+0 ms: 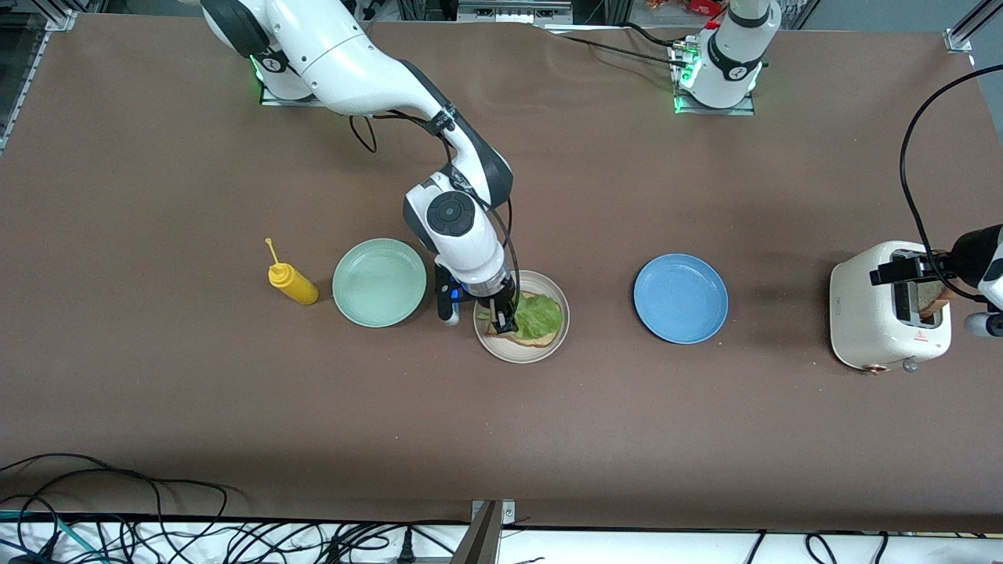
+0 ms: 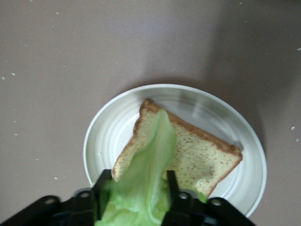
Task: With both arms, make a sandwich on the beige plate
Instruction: 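Release the lettuce onto the bread with the right gripper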
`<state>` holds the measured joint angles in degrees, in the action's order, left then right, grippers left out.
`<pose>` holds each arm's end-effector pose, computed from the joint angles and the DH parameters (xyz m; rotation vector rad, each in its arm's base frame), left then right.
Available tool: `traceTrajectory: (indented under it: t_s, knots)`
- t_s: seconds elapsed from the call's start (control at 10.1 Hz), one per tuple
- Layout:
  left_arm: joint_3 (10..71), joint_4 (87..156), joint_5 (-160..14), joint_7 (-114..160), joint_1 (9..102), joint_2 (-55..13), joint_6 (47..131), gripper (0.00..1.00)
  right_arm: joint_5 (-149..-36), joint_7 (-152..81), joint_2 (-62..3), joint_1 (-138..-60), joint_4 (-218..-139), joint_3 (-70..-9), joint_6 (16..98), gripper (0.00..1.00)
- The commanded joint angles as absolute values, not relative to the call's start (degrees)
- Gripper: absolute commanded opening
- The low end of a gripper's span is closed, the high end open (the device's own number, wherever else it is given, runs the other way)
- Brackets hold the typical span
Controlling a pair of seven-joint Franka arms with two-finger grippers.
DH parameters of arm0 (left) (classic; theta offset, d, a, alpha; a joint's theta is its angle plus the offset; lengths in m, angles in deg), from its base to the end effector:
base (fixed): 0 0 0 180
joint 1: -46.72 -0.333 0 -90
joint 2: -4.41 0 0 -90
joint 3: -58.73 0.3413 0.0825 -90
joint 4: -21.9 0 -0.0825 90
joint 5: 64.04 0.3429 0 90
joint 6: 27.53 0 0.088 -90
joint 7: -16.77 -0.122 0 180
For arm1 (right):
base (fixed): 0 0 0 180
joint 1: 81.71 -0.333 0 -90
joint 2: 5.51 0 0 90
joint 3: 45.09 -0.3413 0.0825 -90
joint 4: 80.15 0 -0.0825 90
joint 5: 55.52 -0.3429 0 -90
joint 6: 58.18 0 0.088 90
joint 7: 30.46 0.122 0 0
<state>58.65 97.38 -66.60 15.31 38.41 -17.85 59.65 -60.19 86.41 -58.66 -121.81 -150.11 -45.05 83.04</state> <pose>0.6151 0.0834 0.5172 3.0630 0.1842 -0.2767 0.5937 0.5003 0.2649 -2.1609 1.8120 -0.0060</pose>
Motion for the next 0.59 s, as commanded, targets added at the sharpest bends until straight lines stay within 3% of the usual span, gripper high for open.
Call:
traceTrajectory:
  t_s: [0.0,0.49]
  knots:
    - [58.38,97.75,-65.89,14.49,38.20,-17.30,59.48,1.00,-60.17,86.61,-58.78,-121.70,-148.17,-44.74,81.83,1.00]
    - [58.38,97.75,-65.89,14.49,38.20,-17.30,59.48,1.00,-54.66,75.76,-53.26,-120.38,-148.09,-43.95,67.81,1.00]
